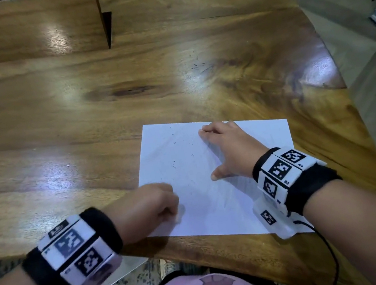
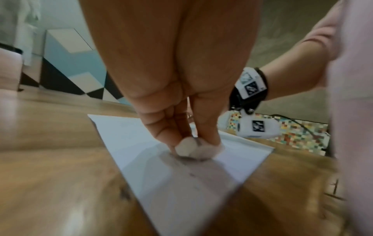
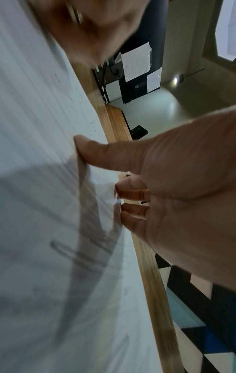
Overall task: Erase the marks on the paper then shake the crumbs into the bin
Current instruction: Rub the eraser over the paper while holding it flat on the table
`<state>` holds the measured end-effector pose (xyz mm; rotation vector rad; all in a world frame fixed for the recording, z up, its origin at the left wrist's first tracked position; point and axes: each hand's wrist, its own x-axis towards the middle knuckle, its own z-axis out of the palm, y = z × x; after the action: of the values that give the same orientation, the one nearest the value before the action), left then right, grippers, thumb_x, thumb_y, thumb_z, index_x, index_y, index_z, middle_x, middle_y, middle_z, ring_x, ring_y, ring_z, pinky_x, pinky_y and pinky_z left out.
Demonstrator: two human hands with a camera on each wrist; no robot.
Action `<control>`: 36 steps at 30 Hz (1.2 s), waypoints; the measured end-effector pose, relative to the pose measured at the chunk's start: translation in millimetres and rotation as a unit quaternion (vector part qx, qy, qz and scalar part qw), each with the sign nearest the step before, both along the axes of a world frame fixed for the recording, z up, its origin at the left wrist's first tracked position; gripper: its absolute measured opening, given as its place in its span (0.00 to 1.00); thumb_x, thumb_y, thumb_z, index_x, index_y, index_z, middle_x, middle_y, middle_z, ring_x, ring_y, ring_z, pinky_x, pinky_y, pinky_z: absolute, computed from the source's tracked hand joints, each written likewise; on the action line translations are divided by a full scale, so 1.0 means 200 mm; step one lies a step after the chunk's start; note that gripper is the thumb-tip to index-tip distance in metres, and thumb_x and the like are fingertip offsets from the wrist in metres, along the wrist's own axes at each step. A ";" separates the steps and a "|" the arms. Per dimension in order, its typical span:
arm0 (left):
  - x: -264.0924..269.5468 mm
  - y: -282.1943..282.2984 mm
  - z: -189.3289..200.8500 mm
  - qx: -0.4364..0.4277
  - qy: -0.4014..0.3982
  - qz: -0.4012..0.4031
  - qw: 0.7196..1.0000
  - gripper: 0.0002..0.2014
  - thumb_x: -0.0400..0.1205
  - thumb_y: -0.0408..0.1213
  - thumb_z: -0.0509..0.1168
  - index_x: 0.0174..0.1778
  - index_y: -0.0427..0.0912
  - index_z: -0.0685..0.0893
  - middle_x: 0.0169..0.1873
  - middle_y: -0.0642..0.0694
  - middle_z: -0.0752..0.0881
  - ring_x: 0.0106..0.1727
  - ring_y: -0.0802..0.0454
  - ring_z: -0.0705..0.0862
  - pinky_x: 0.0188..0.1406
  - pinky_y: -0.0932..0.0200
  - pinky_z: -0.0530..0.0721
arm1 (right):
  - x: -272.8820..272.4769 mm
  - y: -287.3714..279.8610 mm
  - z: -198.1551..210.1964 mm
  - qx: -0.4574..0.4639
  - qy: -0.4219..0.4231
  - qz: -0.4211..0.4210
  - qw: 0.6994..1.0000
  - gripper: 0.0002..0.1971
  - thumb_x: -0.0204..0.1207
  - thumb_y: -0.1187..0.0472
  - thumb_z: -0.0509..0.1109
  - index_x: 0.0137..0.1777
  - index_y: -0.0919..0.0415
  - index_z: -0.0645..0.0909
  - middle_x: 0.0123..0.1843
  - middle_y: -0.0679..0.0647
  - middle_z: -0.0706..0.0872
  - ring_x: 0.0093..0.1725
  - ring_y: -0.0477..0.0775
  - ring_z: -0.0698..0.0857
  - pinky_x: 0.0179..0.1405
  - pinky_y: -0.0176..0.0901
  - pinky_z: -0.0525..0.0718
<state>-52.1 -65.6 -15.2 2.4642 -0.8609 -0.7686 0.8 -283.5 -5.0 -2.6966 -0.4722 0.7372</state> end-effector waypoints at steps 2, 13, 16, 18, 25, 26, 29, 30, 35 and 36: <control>0.08 -0.05 0.00 -0.010 -0.038 0.046 0.998 0.05 0.73 0.30 0.65 0.31 0.41 0.79 0.35 0.51 0.75 0.36 0.52 0.74 0.37 0.56 0.74 | 0.00 0.00 0.00 0.001 -0.002 -0.001 1.000 0.50 0.65 0.53 0.81 0.83 0.56 0.54 0.80 0.45 0.57 0.77 0.51 0.55 0.75 0.39 0.62; 0.04 -0.03 -0.03 -0.039 -0.064 0.036 0.997 0.05 0.72 0.36 0.61 0.32 0.43 0.79 0.36 0.48 0.80 0.38 0.50 0.80 0.37 0.56 0.76 | 0.00 0.00 -0.01 0.004 -0.003 0.000 1.000 0.49 0.65 0.53 0.81 0.82 0.56 0.56 0.80 0.45 0.58 0.76 0.52 0.56 0.73 0.42 0.66; -0.02 -0.07 -0.04 -0.045 -0.052 0.017 0.997 0.07 0.73 0.34 0.63 0.29 0.45 0.76 0.36 0.49 0.78 0.39 0.54 0.77 0.38 0.58 0.75 | 0.00 0.00 -0.01 -0.002 -0.001 0.004 1.000 0.49 0.65 0.53 0.81 0.82 0.56 0.55 0.80 0.45 0.58 0.76 0.52 0.56 0.74 0.43 0.66; -0.09 -0.08 -0.04 -0.034 0.010 -0.021 0.999 0.09 0.73 0.32 0.64 0.29 0.46 0.75 0.36 0.52 0.76 0.39 0.55 0.76 0.37 0.62 0.73 | 0.00 0.00 0.00 -0.003 0.000 0.003 1.000 0.49 0.65 0.53 0.81 0.82 0.56 0.55 0.80 0.45 0.58 0.77 0.52 0.56 0.74 0.44 0.67; 0.09 -0.15 -0.03 -0.042 -0.098 0.062 0.992 0.05 0.71 0.28 0.65 0.30 0.39 0.78 0.35 0.42 0.80 0.37 0.44 0.79 0.34 0.55 0.76 | 0.00 0.00 -0.01 -0.005 -0.007 0.007 1.000 0.50 0.65 0.52 0.81 0.82 0.56 0.55 0.80 0.46 0.57 0.77 0.52 0.55 0.75 0.42 0.65; 0.06 -0.15 -0.03 -0.051 -0.091 0.052 0.993 0.06 0.71 0.30 0.63 0.29 0.40 0.77 0.34 0.43 0.79 0.36 0.46 0.78 0.34 0.59 0.73 | 0.00 0.00 -0.01 -0.004 -0.008 0.007 1.000 0.50 0.65 0.52 0.81 0.82 0.56 0.55 0.80 0.46 0.57 0.77 0.52 0.55 0.75 0.42 0.64; -0.07 -0.12 -0.03 -0.037 -0.024 -0.015 0.999 0.07 0.72 0.36 0.57 0.29 0.43 0.76 0.36 0.46 0.78 0.38 0.50 0.77 0.35 0.65 0.66 | 0.00 0.00 -0.01 -0.003 -0.006 0.008 1.000 0.50 0.65 0.52 0.80 0.82 0.56 0.54 0.80 0.46 0.58 0.77 0.52 0.55 0.75 0.42 0.64; -0.08 -0.11 -0.03 -0.025 -0.010 -0.023 0.999 0.06 0.73 0.34 0.60 0.30 0.44 0.77 0.37 0.46 0.78 0.39 0.51 0.77 0.36 0.65 0.67 | 0.00 0.00 -0.01 -0.003 -0.007 0.009 1.000 0.50 0.65 0.52 0.80 0.82 0.56 0.54 0.80 0.46 0.57 0.77 0.52 0.56 0.75 0.41 0.64; 0.09 -0.17 -0.02 -0.040 -0.061 0.059 0.996 0.03 0.73 0.31 0.64 0.34 0.39 0.80 0.37 0.46 0.78 0.40 0.49 0.76 0.39 0.54 0.77 | 0.00 -0.01 -0.02 -0.002 -0.009 0.008 1.000 0.50 0.66 0.51 0.80 0.83 0.56 0.54 0.81 0.46 0.57 0.77 0.52 0.55 0.75 0.40 0.63; 0.11 -0.18 -0.02 -0.039 -0.071 0.073 0.994 0.02 0.74 0.31 0.65 0.35 0.38 0.81 0.38 0.45 0.79 0.40 0.48 0.78 0.40 0.53 0.78 | 0.00 -0.01 -0.02 -0.002 -0.009 0.009 1.000 0.50 0.66 0.51 0.80 0.83 0.56 0.54 0.81 0.46 0.57 0.77 0.52 0.55 0.75 0.40 0.62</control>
<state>-30.6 -100.9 -19.4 2.5021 -0.7336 -0.5051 1.2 -284.8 -9.3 -2.7095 -0.4998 0.7194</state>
